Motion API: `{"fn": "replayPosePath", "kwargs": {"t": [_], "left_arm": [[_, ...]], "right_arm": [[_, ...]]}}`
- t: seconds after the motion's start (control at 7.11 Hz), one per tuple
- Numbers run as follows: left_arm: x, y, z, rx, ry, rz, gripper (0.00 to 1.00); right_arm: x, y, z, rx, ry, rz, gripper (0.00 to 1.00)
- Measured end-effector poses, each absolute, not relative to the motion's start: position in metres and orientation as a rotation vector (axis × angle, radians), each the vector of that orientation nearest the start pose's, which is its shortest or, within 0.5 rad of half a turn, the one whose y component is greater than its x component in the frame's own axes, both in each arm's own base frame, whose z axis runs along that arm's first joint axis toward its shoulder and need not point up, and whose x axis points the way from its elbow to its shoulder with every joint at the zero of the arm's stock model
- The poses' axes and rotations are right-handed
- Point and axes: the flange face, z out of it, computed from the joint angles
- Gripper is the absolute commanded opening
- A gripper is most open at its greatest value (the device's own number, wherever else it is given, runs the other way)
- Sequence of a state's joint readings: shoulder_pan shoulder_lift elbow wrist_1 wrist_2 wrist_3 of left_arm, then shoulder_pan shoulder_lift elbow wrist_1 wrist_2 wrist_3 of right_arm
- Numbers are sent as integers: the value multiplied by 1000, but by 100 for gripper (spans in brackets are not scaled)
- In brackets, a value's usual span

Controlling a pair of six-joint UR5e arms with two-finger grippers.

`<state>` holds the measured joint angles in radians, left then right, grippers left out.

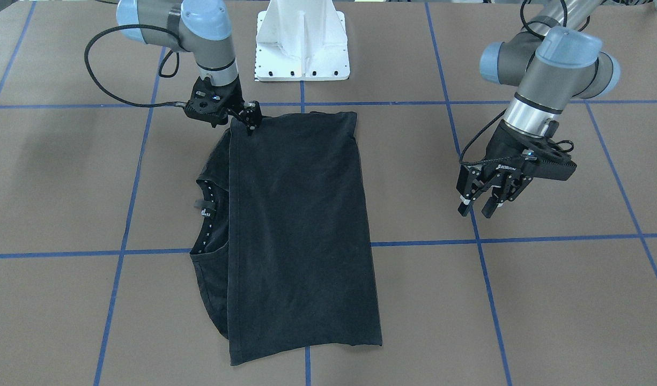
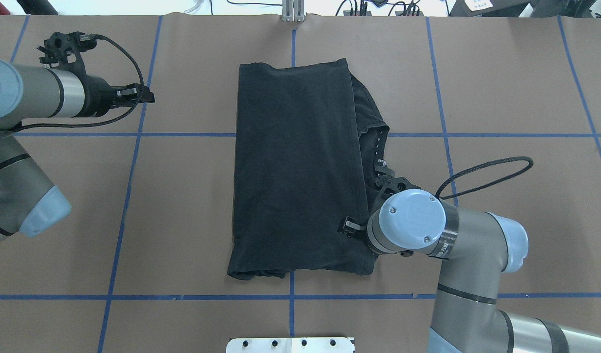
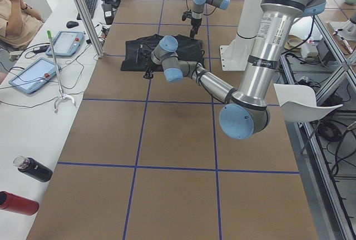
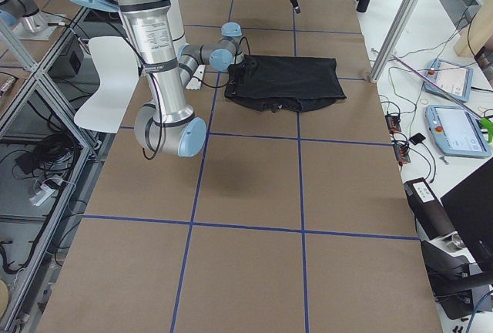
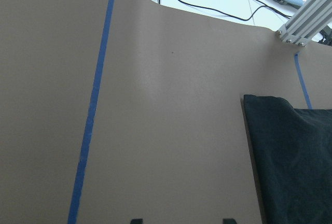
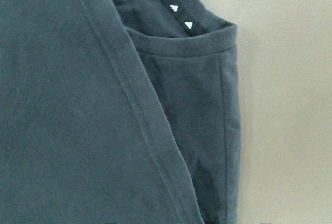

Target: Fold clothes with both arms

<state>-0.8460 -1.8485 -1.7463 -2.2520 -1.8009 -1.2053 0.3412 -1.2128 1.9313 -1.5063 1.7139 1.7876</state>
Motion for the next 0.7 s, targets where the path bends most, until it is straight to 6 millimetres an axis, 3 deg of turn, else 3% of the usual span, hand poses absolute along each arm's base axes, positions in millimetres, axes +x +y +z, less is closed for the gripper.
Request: {"fn": "replayPosePath", "kwargs": {"t": [0.28, 0.7], "left_arm": [[315, -522, 350, 475, 1050, -297, 60], [315, -521, 349, 477, 1051, -296, 60]], "right_arm": [[-514, -298, 309, -123, -844, 696, 73], [-512, -296, 315, -155, -848, 833, 71]]}}
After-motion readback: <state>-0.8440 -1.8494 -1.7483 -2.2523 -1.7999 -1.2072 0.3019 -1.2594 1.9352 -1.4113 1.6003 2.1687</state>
